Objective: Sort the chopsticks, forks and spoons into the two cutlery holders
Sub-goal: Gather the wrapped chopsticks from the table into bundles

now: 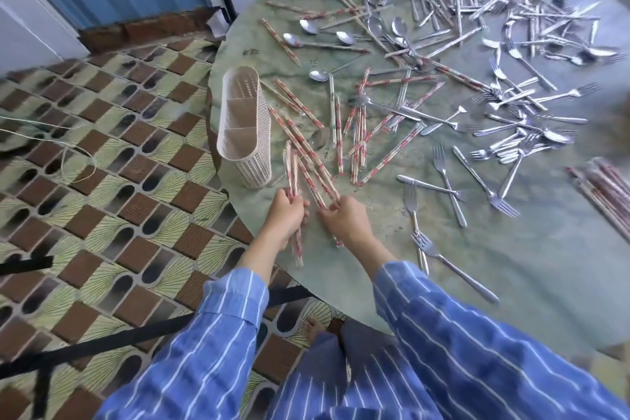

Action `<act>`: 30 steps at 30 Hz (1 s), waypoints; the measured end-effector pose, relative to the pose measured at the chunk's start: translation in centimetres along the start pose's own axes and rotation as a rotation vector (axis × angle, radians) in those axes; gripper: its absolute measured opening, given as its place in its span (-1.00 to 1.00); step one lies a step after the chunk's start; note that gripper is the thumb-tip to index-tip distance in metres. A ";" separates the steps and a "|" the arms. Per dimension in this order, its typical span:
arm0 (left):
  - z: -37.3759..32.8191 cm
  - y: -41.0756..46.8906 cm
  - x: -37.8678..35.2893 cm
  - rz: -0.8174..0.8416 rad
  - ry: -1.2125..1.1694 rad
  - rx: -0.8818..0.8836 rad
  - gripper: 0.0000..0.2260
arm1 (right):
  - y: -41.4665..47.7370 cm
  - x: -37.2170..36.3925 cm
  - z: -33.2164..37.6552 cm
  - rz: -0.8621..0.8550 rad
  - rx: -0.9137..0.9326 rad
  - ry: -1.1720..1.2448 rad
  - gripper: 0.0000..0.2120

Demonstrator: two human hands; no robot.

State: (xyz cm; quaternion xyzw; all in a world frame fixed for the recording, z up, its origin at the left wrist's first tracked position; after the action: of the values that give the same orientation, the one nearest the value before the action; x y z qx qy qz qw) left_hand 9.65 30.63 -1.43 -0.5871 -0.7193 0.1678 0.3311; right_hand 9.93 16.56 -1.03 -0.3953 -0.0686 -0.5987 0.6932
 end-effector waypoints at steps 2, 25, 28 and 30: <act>-0.4 0.3 0.1 -0.013 0.000 -0.016 -0.92 | 0.2 -0.3 -0.2 0.030 0.001 -0.064 -0.84; -15.8 8.0 -14.9 -0.138 0.588 -0.429 -0.77 | 5.6 16.3 -9.3 -0.023 -0.221 0.860 -0.92; -16.1 8.7 -15.8 -0.144 0.689 -0.444 -0.76 | 7.2 17.0 -8.7 -0.147 -0.186 0.757 -0.83; -15.9 8.8 -15.9 -0.138 0.724 -0.433 -0.79 | 8.7 16.9 -8.3 -0.191 -0.167 0.664 -0.75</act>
State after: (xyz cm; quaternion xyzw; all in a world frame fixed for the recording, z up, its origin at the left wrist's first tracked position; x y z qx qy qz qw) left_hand 28.26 15.37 0.09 -0.6146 -0.6129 -0.2265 0.4419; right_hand 19.16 -2.06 -1.09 -0.2265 0.1729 -0.7602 0.5839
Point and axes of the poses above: each hand's wrist, its own y-axis towards the middle knuckle, its own x-axis out of the back of the hand, z = x × y, the point moved 5 cm from there along y, towards the middle knuckle, and after that the axes turned 4 degrees about x, right-handed, at the moved point
